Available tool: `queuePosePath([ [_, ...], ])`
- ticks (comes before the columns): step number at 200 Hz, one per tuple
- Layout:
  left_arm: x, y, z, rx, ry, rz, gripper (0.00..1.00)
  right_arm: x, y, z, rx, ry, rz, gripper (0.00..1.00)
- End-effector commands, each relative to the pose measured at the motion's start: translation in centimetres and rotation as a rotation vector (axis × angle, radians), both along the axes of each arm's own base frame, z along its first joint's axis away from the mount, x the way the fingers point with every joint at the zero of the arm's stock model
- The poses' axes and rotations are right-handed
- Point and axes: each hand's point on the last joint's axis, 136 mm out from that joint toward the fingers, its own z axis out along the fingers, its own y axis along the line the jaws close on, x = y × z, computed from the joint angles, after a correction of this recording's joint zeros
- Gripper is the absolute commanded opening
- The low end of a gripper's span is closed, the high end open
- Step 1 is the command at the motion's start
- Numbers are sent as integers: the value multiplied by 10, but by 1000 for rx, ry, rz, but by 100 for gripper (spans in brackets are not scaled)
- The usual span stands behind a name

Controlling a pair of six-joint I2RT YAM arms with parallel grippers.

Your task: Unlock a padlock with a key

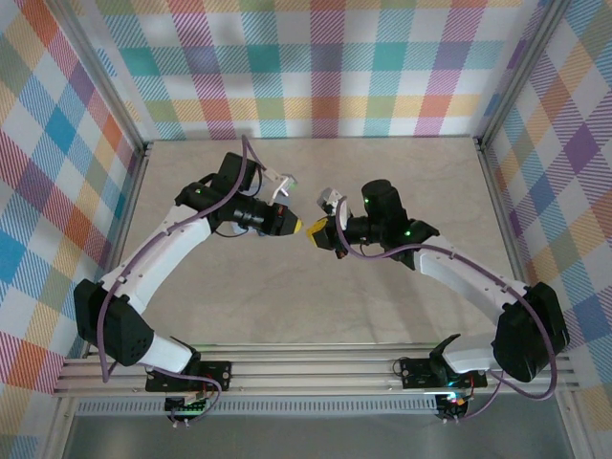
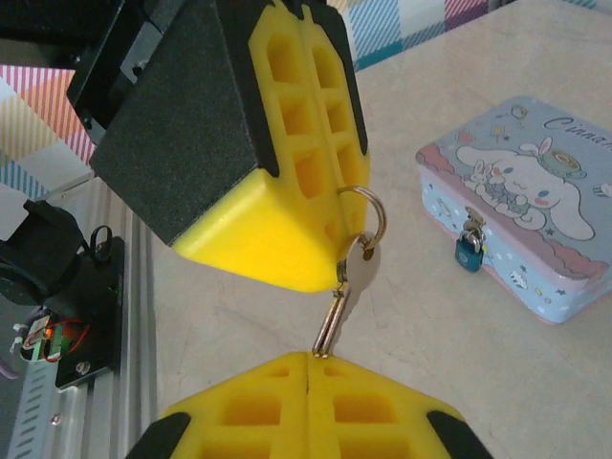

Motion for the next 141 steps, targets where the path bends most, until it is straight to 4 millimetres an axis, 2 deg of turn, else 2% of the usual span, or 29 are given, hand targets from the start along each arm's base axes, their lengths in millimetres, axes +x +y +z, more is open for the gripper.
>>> queuePosePath([
  [1, -2, -1, 4, -29, -15, -20, 0, -4, -5, 0, -8, -19, -24, 29],
  [11, -4, -1, 5, -28, -10, -25, 0, -2, -7, -2, -1, -75, -28, 41],
  [26, -8, 0, 10, -30, -12, -38, 0, 0, -7, -4, 11, -117, -36, 53],
  [45, -15, 2, 16, -35, -21, -57, 0, 3, -3, -4, 11, -151, -21, 60],
  [93, -30, 4, 24, -48, -4, -100, 0, 6, 16, 1, 22, -270, 45, 65],
  [141, -34, 1, 28, -72, 22, -119, 0, 9, 36, 5, 60, -312, 78, 61],
])
